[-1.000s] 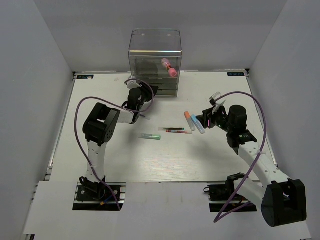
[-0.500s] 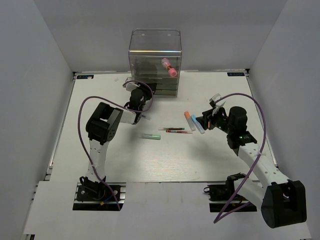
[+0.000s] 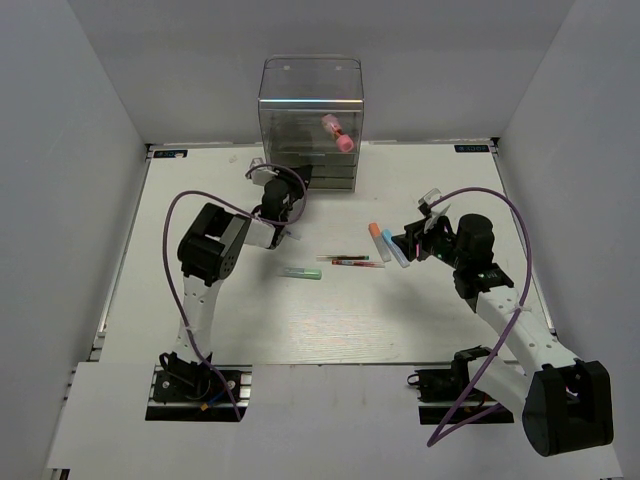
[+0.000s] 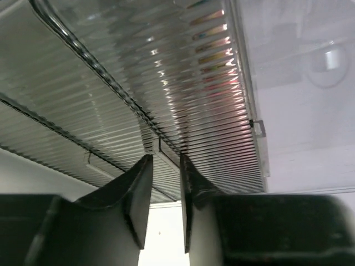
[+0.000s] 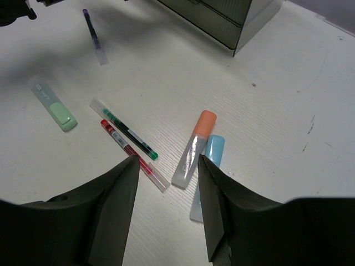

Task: Sort the stationery into containers
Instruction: Open the drawer in the storage box.

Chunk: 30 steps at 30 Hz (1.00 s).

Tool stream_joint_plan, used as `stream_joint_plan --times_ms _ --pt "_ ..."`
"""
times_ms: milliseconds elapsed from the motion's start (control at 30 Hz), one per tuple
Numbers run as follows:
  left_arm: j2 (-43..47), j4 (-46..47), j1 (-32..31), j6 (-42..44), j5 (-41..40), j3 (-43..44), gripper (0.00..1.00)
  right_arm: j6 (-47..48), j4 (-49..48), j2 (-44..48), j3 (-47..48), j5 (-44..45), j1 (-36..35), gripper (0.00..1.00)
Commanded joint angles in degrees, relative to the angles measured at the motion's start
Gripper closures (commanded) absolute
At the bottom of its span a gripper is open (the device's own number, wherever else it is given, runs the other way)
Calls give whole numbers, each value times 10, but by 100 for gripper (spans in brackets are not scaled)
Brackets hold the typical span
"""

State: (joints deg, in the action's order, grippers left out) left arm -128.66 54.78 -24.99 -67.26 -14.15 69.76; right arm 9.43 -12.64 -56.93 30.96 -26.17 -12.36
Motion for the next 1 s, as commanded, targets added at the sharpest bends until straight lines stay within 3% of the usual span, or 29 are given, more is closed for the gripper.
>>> stream_joint_plan --times_ms 0,100,233,867,900,967 --pt "2 1 0 -15 -20 25 67 3 -29 11 -3 -9 3 47" --pt "-5 27 0 -20 -20 25 89 4 -29 13 -3 -10 3 47" --pt "-5 61 0 -20 -15 3 100 5 -29 14 -5 -10 3 47" --pt "88 234 -30 -3 53 -227 100 12 -32 15 -14 -11 7 46" --pt "88 234 -30 -3 53 -233 98 16 -29 15 -15 -11 7 40" --pt "88 234 -30 2 60 -234 76 19 -26 11 -15 -20 7 33"
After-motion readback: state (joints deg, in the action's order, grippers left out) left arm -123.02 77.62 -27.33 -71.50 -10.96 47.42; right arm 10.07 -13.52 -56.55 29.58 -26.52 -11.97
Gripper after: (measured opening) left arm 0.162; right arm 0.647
